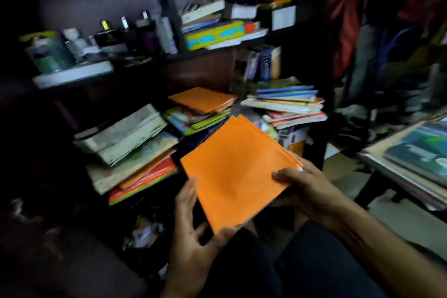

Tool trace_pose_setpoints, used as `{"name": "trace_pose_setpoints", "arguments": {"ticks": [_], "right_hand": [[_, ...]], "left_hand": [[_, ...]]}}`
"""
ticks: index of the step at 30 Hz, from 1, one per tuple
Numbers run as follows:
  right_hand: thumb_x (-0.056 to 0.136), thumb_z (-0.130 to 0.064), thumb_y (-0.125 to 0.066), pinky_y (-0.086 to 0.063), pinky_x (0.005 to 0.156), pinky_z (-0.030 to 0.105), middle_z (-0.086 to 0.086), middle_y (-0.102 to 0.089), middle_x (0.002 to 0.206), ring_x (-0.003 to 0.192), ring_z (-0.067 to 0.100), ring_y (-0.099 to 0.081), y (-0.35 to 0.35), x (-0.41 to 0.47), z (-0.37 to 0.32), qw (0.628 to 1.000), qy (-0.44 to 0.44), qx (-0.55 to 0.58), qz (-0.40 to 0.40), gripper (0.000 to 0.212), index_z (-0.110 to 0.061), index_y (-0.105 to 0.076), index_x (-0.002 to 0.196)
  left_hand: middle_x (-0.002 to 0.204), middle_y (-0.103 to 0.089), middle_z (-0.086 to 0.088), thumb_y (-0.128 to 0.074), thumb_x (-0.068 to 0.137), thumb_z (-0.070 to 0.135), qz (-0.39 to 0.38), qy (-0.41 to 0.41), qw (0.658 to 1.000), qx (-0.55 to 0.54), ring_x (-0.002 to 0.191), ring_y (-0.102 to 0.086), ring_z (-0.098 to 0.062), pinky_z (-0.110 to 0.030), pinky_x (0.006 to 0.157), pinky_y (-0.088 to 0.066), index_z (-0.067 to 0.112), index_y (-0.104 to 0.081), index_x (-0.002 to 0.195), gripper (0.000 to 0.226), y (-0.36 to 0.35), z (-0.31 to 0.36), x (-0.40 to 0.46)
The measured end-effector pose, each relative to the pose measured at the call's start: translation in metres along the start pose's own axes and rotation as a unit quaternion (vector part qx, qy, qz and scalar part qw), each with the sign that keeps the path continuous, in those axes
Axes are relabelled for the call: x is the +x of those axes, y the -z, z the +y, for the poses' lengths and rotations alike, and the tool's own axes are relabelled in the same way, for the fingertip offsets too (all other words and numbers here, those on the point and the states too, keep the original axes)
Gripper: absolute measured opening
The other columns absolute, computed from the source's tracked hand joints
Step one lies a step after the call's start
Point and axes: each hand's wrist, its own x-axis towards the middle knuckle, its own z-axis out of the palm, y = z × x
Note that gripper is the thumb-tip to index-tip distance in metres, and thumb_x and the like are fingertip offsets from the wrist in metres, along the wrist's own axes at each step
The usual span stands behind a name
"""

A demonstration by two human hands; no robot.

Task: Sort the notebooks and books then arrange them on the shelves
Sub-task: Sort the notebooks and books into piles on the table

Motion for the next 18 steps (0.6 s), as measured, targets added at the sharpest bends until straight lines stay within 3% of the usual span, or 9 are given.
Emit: {"name": "trace_pose_setpoints", "arguments": {"ticks": [2,4,7,9,11,13,15,18], "right_hand": [[0.077,-0.006,-0.065,-0.059,0.061,0.042,0.01,-0.069,0.09,0.077,0.024,-0.069,0.021,-0.018,-0.022,0.998,0.059,-0.011,0.021,0.051,-0.013,-0.059,0.128],[0.078,-0.008,-0.067,-0.059,0.065,0.043,0.014,-0.068,0.102,0.087,0.027,-0.069,0.034,-0.033,-0.038,0.993,0.101,-0.043,0.047,0.052,-0.011,-0.056,0.129],[0.089,-0.001,-0.069,-0.061,0.066,0.044,0.019,-0.066,0.109,0.09,0.028,-0.07,0.055,-0.056,-0.061,0.982,0.126,-0.083,0.115,0.042,-0.009,-0.05,0.125],[0.092,-0.004,-0.067,-0.061,0.067,0.042,0.014,-0.067,0.106,0.091,0.028,-0.072,0.08,-0.07,-0.083,0.978,0.116,-0.107,0.137,0.038,-0.011,-0.048,0.124],[0.089,-0.02,-0.073,-0.062,0.073,0.048,0.01,-0.07,0.104,0.091,0.03,-0.072,0.112,-0.086,-0.108,0.986,0.078,-0.093,0.117,0.04,-0.008,-0.051,0.121],[0.086,-0.041,-0.071,-0.061,0.081,0.049,0.011,-0.073,0.105,0.088,0.029,-0.072,0.146,-0.098,-0.128,0.991,0.033,-0.063,0.116,0.046,-0.008,-0.062,0.117],[0.09,-0.048,-0.061,-0.06,0.083,0.045,0.012,-0.074,0.107,0.089,0.029,-0.073,0.176,-0.108,-0.14,0.979,0.011,-0.084,0.184,0.049,-0.009,-0.068,0.118],[0.101,-0.043,-0.052,-0.055,0.056,0.029,0.009,-0.073,0.082,0.065,0.022,-0.069,0.21,-0.132,-0.158,0.936,0.013,-0.208,0.282,0.038,-0.008,-0.067,0.103]], "left_hand": [[0.146,-0.051,0.02,-0.083,0.059,0.07,0.043,0.12,0.979,-0.161,0.134,-0.05,-0.007,-0.036,0.097,-0.047,0.044,-0.042,0.143,0.096,-0.026,0.007,0.013],[0.134,-0.064,0.004,-0.074,0.078,0.046,-0.023,0.206,0.948,-0.243,0.118,-0.065,-0.021,-0.042,0.091,-0.052,0.031,-0.046,0.142,0.071,-0.057,0.011,0.032],[0.12,-0.072,-0.01,-0.065,0.086,0.019,-0.141,0.195,0.943,-0.229,0.104,-0.071,-0.03,-0.042,0.087,-0.056,0.019,-0.054,0.136,0.051,-0.115,0.025,0.049],[0.118,-0.073,-0.013,-0.065,0.085,0.013,-0.167,0.179,0.947,-0.209,0.091,-0.072,-0.024,-0.034,0.071,-0.059,0.016,-0.055,0.135,0.051,-0.152,0.031,0.058],[0.113,-0.072,-0.013,-0.062,0.091,0.007,-0.204,0.166,0.944,-0.198,0.071,-0.07,-0.015,-0.025,0.055,-0.056,0.013,-0.053,0.136,0.046,-0.183,0.034,0.067],[0.103,-0.071,-0.011,-0.059,0.094,0.004,-0.249,0.166,0.94,-0.165,0.059,-0.065,-0.012,-0.024,0.046,-0.052,0.014,-0.053,0.135,0.042,-0.211,0.036,0.077],[0.096,-0.073,-0.006,-0.06,0.095,0.006,-0.319,0.163,0.924,-0.133,0.058,-0.064,-0.013,-0.027,0.045,-0.052,0.017,-0.055,0.134,0.041,-0.239,0.041,0.086],[0.101,-0.074,-0.001,-0.062,0.095,0.009,-0.391,0.139,0.904,-0.102,0.074,-0.069,-0.017,-0.033,0.055,-0.057,0.023,-0.058,0.131,0.038,-0.281,0.05,0.095]]}}
